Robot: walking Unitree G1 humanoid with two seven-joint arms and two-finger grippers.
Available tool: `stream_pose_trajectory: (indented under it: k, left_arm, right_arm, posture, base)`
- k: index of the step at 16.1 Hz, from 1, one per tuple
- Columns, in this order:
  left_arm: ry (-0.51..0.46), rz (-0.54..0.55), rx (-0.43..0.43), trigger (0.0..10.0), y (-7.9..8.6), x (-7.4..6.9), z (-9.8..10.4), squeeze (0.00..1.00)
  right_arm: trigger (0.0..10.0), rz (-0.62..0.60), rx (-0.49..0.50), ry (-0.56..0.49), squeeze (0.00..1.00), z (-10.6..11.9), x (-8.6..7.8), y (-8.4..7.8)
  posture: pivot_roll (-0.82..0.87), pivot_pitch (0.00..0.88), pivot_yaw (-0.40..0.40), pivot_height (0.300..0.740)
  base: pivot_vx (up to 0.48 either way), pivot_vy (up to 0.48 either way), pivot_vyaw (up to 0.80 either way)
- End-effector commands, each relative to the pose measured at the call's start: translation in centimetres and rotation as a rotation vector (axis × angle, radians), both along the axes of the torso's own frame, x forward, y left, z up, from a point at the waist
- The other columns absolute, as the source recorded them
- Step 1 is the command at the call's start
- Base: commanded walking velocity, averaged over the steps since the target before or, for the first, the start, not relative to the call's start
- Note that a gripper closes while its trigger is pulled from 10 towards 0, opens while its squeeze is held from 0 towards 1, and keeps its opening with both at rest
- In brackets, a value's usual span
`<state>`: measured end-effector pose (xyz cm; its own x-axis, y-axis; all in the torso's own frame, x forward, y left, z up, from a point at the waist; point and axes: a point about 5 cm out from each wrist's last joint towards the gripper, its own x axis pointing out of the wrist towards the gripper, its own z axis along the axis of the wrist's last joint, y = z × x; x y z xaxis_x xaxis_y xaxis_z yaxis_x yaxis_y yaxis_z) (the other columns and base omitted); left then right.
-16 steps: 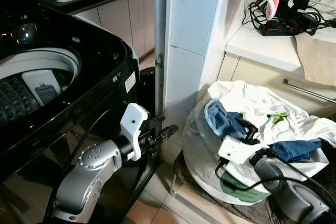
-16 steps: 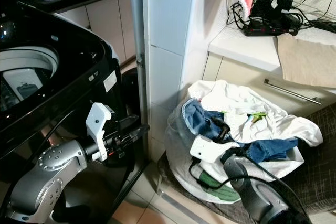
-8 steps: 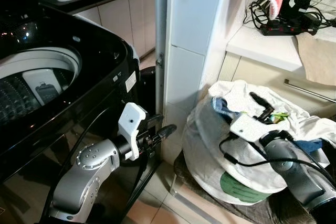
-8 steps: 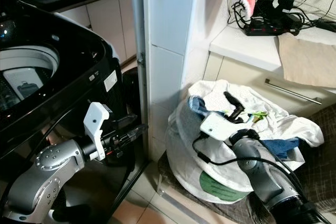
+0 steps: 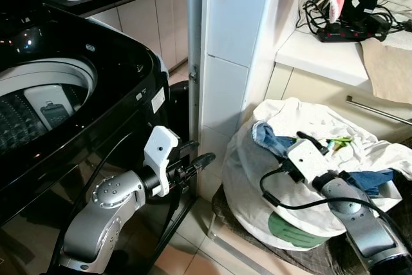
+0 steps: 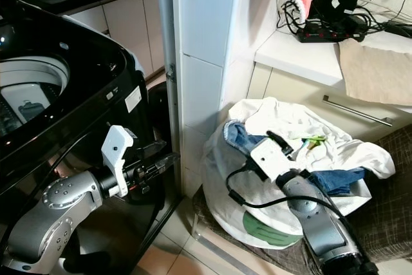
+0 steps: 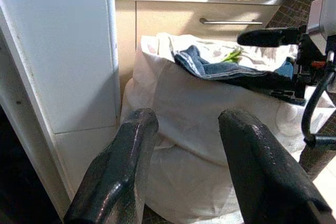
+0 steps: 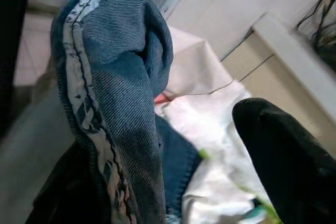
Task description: Clothes washing
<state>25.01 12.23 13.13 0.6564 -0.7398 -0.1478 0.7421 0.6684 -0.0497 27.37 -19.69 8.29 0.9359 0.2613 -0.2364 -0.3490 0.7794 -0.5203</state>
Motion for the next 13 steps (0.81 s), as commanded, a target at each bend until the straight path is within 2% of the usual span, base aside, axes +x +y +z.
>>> stream_pose_trajectory:
  k: [1, 3, 6, 8, 10, 12, 13]
  left_arm:
    - [-0.022, -0.014, -0.005, 10.0, -0.1, 0.0, 0.6, 0.0]
    - [-0.022, -0.017, -0.004, 10.0, -0.1, 0.1, 0.7, 0.0]
    - [-0.029, -0.02, -0.004, 10.0, -0.1, 0.2, 0.8, 0.0]
    - [-0.033, -0.022, -0.005, 10.0, -0.2, 0.3, 0.8, 0.0]
    - [-0.056, -0.039, -0.012, 10.0, -0.4, 0.3, 1.1, 0.0]
    - [-0.065, -0.05, -0.019, 10.0, -0.6, 0.2, 1.1, 0.0]
    - [-0.068, -0.058, -0.023, 10.0, -0.7, 0.2, 1.1, 0.0]
  right_arm:
    - [0.0, -0.029, 0.076, 0.057, 0.0, -0.5, -0.1, -0.4]
    - [0.0, -0.049, 0.156, 0.107, 0.0, -1.0, -0.4, -0.4]
    - [0.0, -0.073, 0.222, 0.138, 0.0, -1.0, -0.4, -0.5]
    - [0.0, -0.07, 0.231, 0.167, 0.0, -1.1, -0.3, -0.6]
    - [0.0, -0.088, 0.299, 0.24, 0.0, -1.2, -0.5, -1.0]
    - [0.0, -0.089, 0.296, 0.3, 0.0, -1.3, -0.6, -1.3]
    - [0.0, -0.097, 0.336, 0.326, 0.0, -1.0, -0.5, -1.5]
  posture:
    - [-0.05, 0.0, -0.014, 0.74]
    - [-0.05, 0.0, -0.011, 0.74]
    - [-0.05, 0.0, -0.01, 0.74]
    - [-0.05, 0.0, -0.009, 0.74]
    - [-0.05, 0.0, -0.009, 0.74]
    - [-0.05, 0.0, -0.005, 0.74]
    - [-0.06, 0.0, -0.004, 0.74]
  base:
    - [0.0, 0.0, 0.0]
    - [0.0, 0.0, 0.0]
    - [0.0, 0.0, 0.0]
    - [0.0, 0.0, 0.0]
    - [0.0, 0.0, 0.0]
    - [0.0, 0.0, 0.0]
    - [0.0, 0.0, 0.0]
